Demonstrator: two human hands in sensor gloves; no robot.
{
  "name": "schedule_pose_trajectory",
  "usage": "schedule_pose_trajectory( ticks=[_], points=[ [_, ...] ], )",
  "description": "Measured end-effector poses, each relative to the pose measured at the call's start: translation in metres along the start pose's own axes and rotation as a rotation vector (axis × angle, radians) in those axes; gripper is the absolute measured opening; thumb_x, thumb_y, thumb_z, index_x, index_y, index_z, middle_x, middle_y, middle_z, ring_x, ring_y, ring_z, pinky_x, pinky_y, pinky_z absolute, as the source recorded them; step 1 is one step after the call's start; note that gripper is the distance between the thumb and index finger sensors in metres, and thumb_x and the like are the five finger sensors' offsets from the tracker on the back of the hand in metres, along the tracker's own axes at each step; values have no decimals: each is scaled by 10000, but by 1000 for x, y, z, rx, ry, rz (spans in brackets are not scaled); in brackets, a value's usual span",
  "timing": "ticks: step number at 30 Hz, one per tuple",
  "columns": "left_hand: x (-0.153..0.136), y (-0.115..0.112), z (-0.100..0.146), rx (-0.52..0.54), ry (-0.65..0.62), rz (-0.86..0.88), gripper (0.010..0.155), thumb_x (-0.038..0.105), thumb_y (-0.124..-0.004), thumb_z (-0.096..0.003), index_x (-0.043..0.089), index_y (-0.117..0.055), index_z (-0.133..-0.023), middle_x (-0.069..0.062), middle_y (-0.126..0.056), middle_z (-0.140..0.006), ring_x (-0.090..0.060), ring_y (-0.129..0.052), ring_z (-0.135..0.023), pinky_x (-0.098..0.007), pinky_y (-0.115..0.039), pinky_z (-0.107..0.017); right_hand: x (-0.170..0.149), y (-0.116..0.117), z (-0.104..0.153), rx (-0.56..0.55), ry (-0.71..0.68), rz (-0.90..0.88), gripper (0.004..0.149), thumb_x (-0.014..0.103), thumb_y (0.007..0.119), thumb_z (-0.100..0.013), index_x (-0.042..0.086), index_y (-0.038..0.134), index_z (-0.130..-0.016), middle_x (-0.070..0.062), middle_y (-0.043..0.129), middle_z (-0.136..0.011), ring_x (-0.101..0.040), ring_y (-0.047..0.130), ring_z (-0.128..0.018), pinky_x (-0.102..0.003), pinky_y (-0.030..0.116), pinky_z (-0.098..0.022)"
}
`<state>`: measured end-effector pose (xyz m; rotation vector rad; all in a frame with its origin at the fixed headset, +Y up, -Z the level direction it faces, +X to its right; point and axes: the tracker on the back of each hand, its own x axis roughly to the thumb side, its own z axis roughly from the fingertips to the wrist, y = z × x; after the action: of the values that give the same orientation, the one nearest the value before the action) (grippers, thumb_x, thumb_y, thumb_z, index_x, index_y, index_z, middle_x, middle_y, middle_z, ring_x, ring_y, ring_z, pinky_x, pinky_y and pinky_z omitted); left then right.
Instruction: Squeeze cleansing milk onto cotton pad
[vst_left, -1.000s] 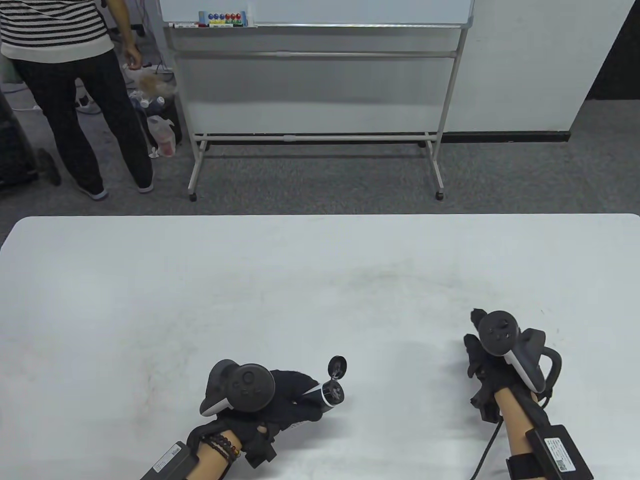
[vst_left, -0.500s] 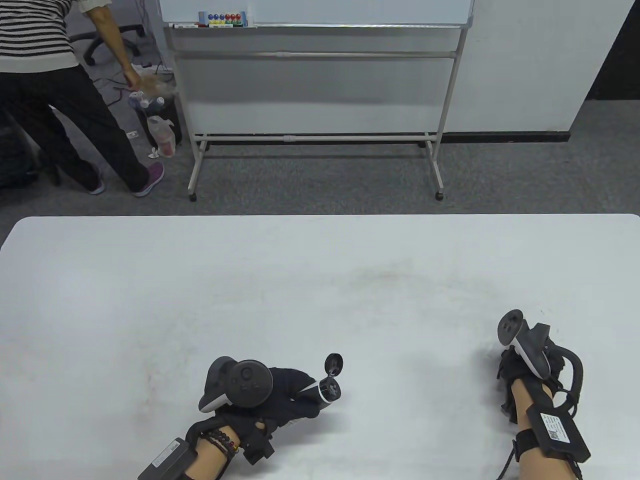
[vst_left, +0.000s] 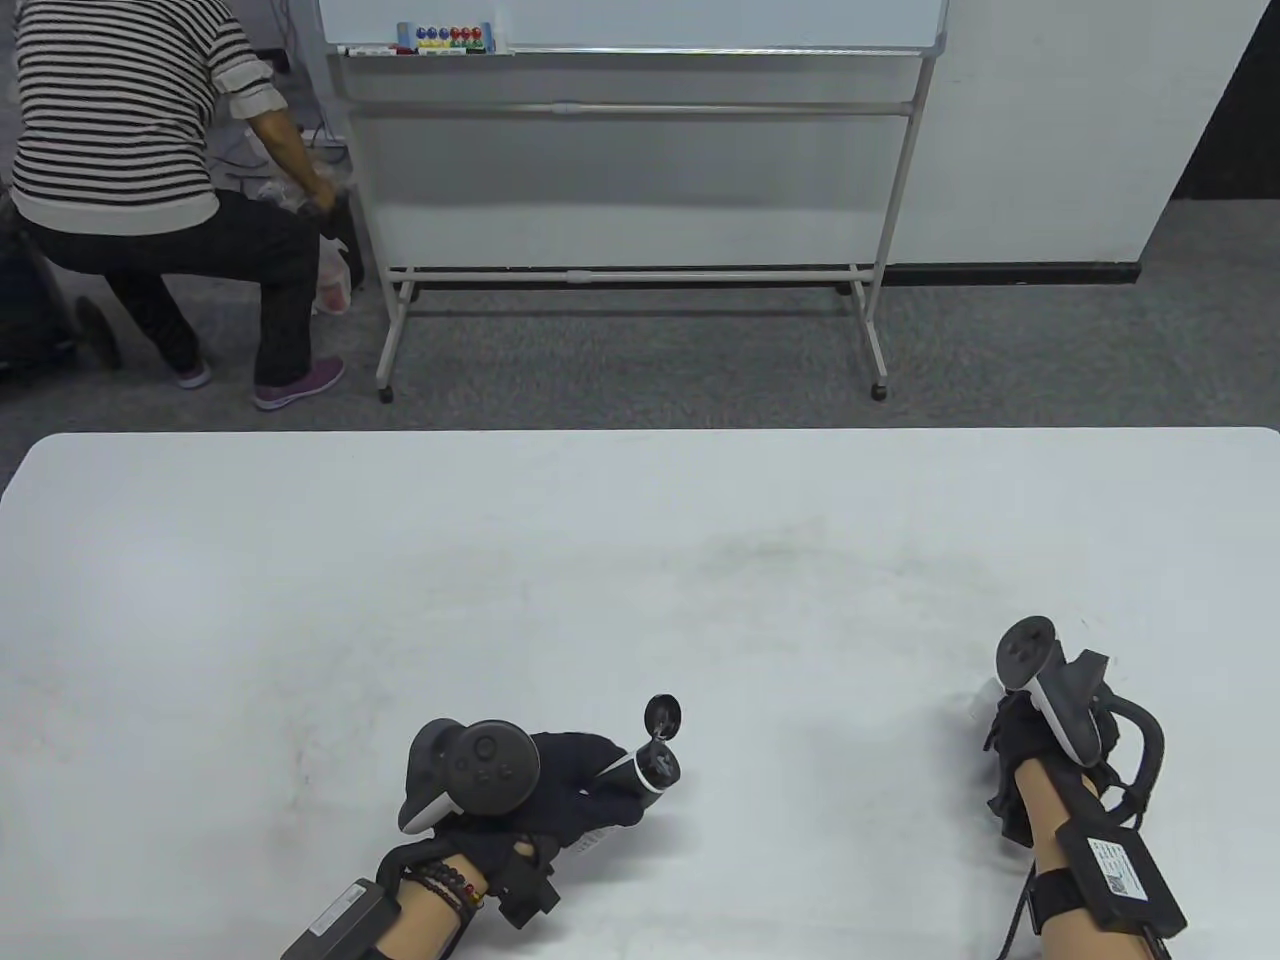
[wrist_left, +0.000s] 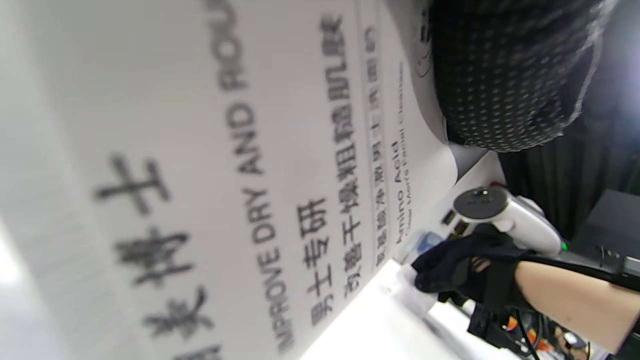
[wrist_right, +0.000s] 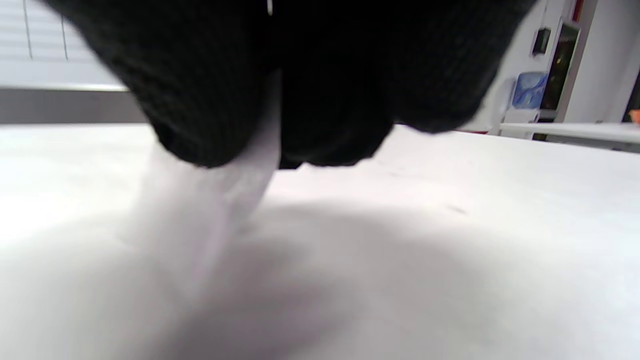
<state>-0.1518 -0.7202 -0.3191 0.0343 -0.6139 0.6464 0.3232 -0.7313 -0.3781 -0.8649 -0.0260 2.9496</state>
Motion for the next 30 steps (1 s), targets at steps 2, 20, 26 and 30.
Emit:
schedule_pose_trajectory(
  ticks=[2, 20, 26, 30],
  points=[
    [0, 1, 0, 13, 3, 2, 558, 562, -894, -359, 170, -884, -755, -22, -1023, -547, -161, -1047, -386, -433, -914, -385, 7, -11, 12, 7, -43, -68, 404, 348, 927, -354, 277, 966, -750, -13, 1026, -672, -201, 1052, -502, -371, 880, -404],
    [31, -1, 8, 94, 0, -216, 541, 531, -918, -373, 166, -893, -772, -36, -1033, -554, -173, -1053, -399, -455, -910, -413, 124, -45, 143, 223, -434, -531, 424, 408, 913, -376, 220, 954, -754, -10, 1021, -652, -215, 1038, -507, -390, 859, -425],
    [30, 1, 8, 104, 12, -227, 520, 523, -920, -379, 166, -900, -756, -30, -1036, -551, -173, -1057, -402, -456, -911, -419, 136, -46, 177, 240, -516, -660, 417, 412, 903, -383, 227, 957, -754, -6, 1020, -662, -215, 1040, -519, -391, 859, -428],
    [30, 3, 9, 111, 14, -201, 506, 511, -924, -381, 160, -905, -744, -30, -1038, -542, -174, -1057, -399, -461, -909, -424, 133, -36, 183, 226, -506, -752, 416, 421, 914, -372, 225, 969, -735, -5, 1034, -633, -209, 1053, -485, -384, 871, -401]
  ],
)
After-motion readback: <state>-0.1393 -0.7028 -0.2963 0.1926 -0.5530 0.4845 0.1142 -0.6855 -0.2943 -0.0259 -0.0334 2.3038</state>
